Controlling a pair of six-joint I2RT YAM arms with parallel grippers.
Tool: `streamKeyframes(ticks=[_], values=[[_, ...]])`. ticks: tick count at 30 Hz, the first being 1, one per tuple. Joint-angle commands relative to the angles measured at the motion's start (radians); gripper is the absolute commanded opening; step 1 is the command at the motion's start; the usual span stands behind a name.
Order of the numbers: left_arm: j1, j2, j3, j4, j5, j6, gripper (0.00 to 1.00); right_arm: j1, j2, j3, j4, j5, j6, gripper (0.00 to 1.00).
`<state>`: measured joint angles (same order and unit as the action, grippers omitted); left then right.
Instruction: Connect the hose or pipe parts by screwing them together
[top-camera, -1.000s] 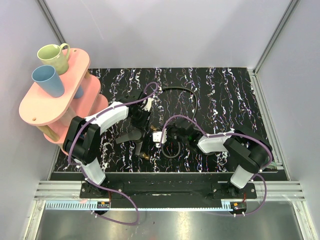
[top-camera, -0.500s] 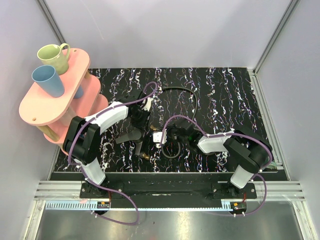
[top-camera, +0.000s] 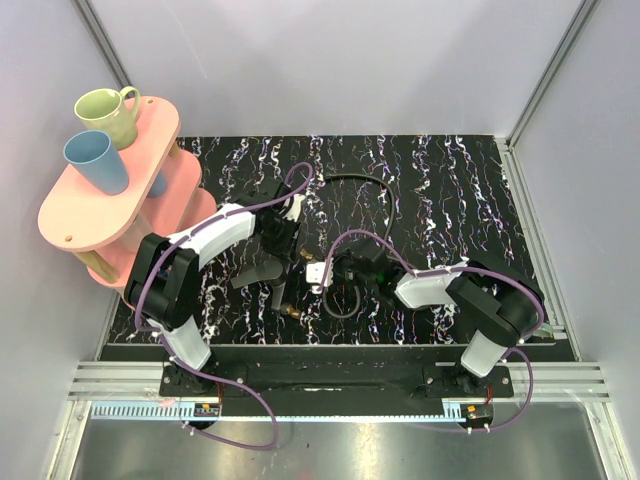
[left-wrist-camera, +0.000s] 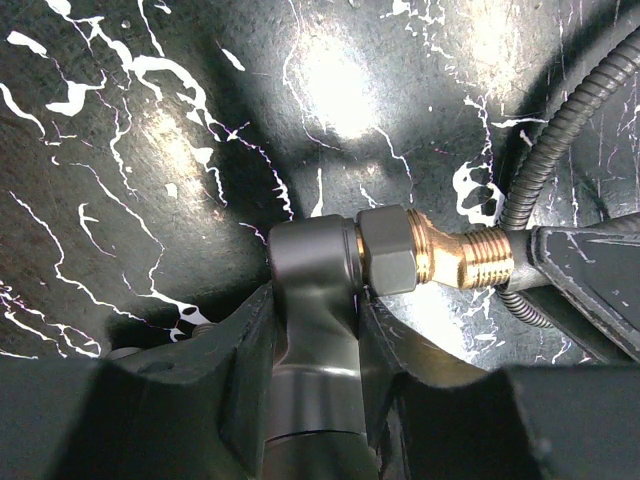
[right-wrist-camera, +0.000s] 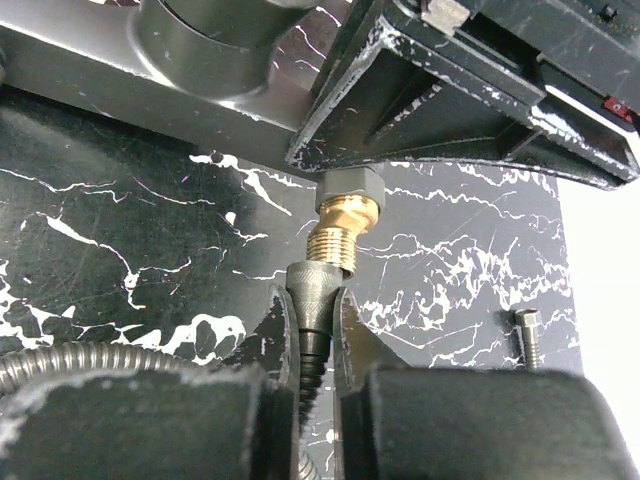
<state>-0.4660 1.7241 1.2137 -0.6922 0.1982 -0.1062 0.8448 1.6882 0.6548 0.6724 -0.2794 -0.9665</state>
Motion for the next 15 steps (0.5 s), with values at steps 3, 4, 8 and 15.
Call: streamKeyframes(ticks=[3,4,8,15], values=[[-0.006,-0.064,-0.003,0.043,0.098,-0.026,0.00,0.020,0.014,0.017,0.139,0.035,0.045,0.00],[-0.006,-0.063,-0.005,0.043,0.102,-0.024,0.00,0.020,0.021,0.019,0.139,0.046,0.045,0.00],[-0.006,-0.072,-0.008,0.037,0.104,-0.010,0.00,0.019,0.025,0.025,0.147,0.077,0.057,0.00],[-0.006,-0.064,-0.003,0.023,0.087,0.005,0.00,0.019,0.030,0.029,0.138,0.102,0.066,0.00]])
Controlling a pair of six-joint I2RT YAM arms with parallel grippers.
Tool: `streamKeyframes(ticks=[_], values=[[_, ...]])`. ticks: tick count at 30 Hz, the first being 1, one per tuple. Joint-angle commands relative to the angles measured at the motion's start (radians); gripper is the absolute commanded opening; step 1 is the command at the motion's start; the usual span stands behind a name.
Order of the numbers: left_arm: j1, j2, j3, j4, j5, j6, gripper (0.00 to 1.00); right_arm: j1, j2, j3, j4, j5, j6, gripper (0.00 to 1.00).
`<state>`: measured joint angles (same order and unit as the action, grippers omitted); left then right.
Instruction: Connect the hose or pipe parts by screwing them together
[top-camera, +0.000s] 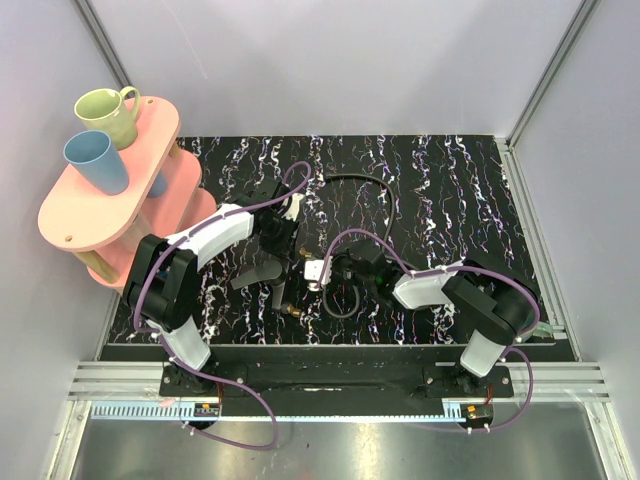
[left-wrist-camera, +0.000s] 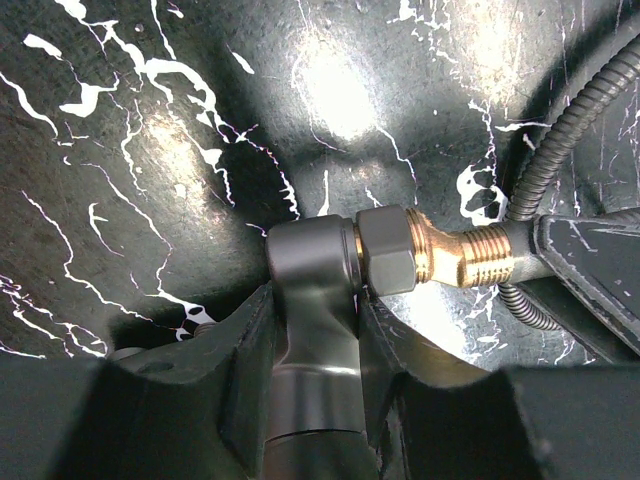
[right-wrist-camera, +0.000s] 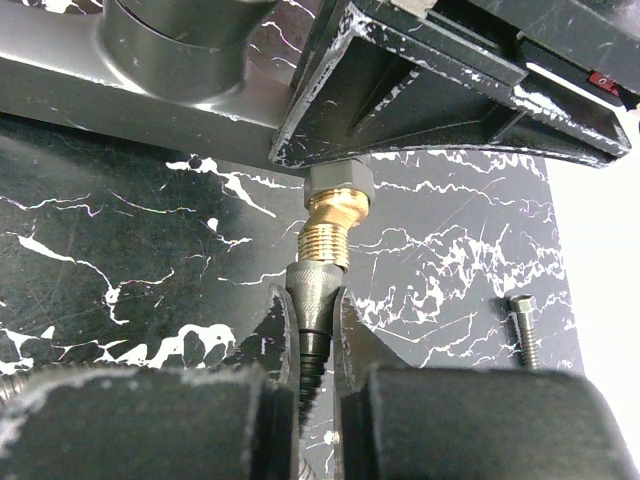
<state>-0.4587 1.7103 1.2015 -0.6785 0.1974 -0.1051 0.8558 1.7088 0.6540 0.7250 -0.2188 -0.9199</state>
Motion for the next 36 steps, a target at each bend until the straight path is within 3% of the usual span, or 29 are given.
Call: streamKeyframes(ticks=[1,17,36], values=[[-0.014,-0.051,0.010,0.008,0.082,0.004,0.00,0.008,0.008,0.030,0.082,0.039,0.019,0.00],[-0.024,-0.031,0.024,-0.015,0.043,0.028,0.00,0.008,-0.009,0.027,0.053,0.027,0.004,0.00],[-0.035,-0.017,0.032,-0.030,0.053,0.030,0.00,0.008,0.011,0.007,0.154,0.004,0.047,0.00]])
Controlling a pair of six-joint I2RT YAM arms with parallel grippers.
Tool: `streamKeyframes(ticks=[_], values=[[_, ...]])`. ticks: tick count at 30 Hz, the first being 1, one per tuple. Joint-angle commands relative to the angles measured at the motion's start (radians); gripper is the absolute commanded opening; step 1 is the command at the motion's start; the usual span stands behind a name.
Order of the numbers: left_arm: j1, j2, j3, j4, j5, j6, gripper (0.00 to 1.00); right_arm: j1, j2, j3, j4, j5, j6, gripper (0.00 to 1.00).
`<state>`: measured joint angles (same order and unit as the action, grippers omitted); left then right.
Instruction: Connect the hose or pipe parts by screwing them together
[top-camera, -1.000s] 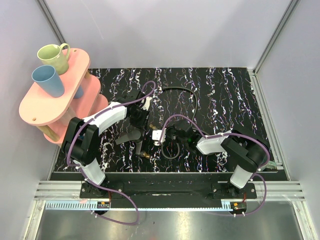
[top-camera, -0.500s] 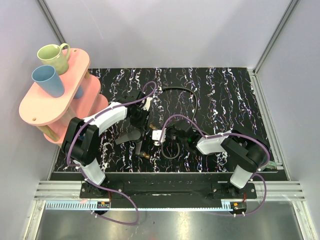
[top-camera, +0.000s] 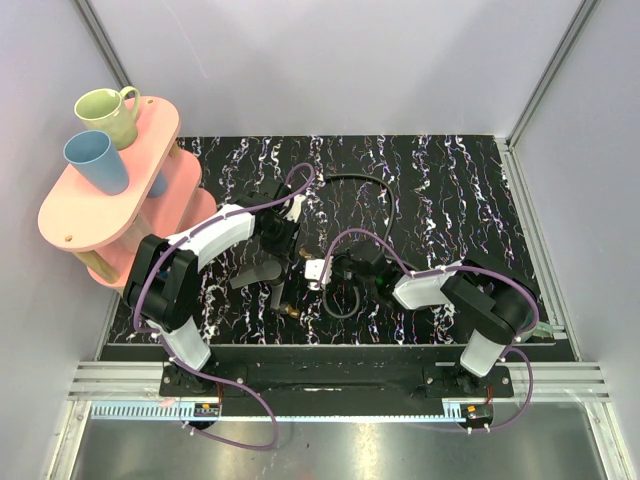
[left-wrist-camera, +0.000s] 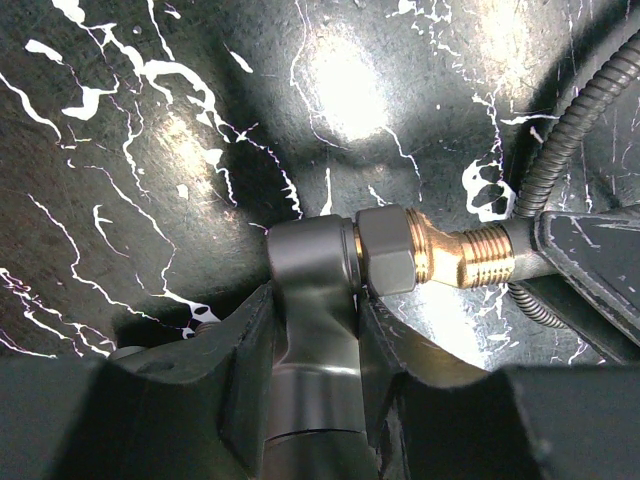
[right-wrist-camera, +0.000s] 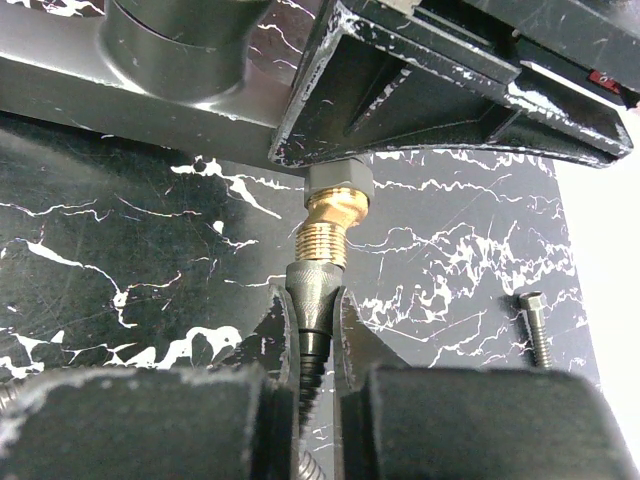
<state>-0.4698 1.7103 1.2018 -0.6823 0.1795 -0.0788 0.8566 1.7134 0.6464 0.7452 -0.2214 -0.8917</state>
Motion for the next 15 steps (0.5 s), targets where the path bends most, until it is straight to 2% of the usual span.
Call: streamKeyframes(ticks=[1,8,15], values=[[-0.026,-0.014,0.030,-0.026,0.071,0.002,0.00,0.007,0.006,0.016,0.135,0.010,0.020,0.00],[-0.024,-0.015,0.028,-0.026,0.057,-0.003,0.00,0.005,0.009,0.004,0.163,0.056,0.025,0.00],[-0.024,-0.014,0.035,-0.034,0.064,0.001,0.00,0.001,0.005,-0.008,0.157,0.027,0.017,0.00]])
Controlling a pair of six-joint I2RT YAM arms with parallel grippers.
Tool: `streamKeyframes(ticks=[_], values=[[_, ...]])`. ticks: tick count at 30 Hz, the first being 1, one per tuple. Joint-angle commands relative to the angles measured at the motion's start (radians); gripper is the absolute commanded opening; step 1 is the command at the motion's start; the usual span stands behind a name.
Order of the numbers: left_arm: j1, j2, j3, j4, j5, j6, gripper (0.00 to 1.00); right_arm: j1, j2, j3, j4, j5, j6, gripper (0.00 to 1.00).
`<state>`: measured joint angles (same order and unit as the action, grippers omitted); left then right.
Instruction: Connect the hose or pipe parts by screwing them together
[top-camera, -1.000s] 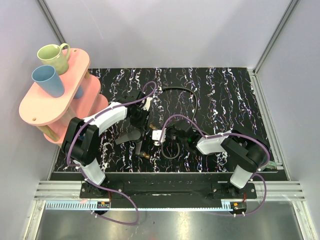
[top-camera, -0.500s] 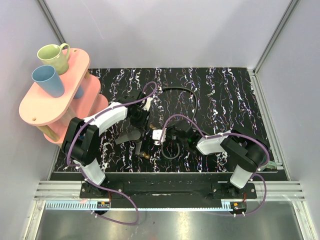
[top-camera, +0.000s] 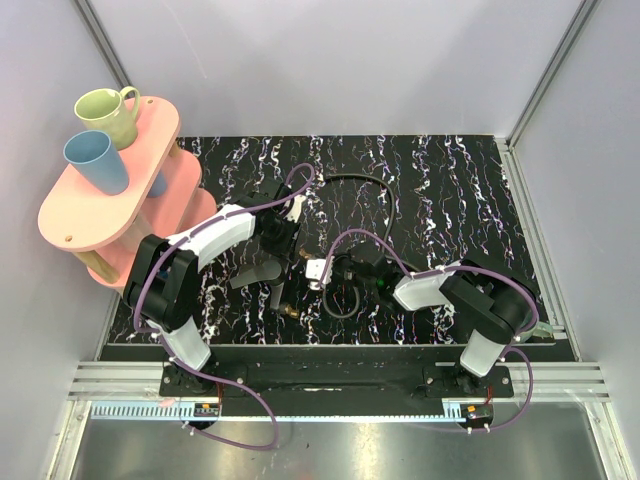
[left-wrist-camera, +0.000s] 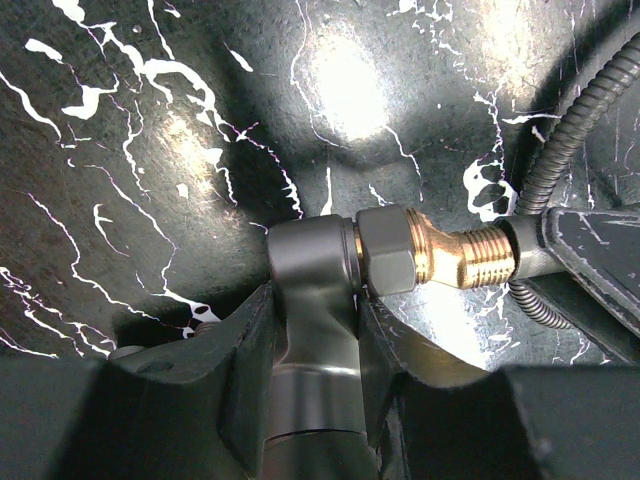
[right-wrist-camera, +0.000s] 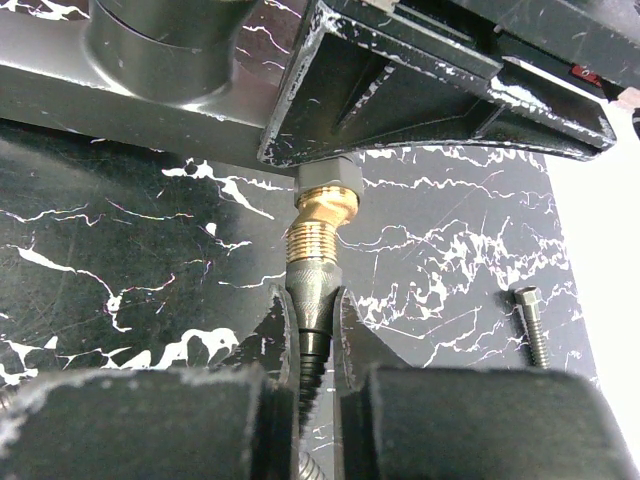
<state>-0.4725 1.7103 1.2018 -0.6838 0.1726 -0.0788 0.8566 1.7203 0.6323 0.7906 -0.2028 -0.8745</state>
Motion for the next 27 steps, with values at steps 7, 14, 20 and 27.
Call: streamKeyframes(ticks=[7,14,20,27], values=[[-0.021,-0.018,0.044,-0.026,0.119,0.010,0.00,-0.001,0.001,0.036,0.029,-0.129,-0.017,0.00],[-0.031,-0.023,0.035,-0.010,0.160,0.016,0.00,-0.001,0.015,0.061,0.035,-0.133,-0.014,0.00],[-0.043,-0.041,0.027,0.012,0.231,0.037,0.00,-0.008,0.030,0.084,0.028,-0.167,0.003,0.00],[-0.055,-0.051,0.032,0.030,0.260,0.044,0.00,-0.021,0.041,0.109,0.026,-0.216,0.049,0.00]])
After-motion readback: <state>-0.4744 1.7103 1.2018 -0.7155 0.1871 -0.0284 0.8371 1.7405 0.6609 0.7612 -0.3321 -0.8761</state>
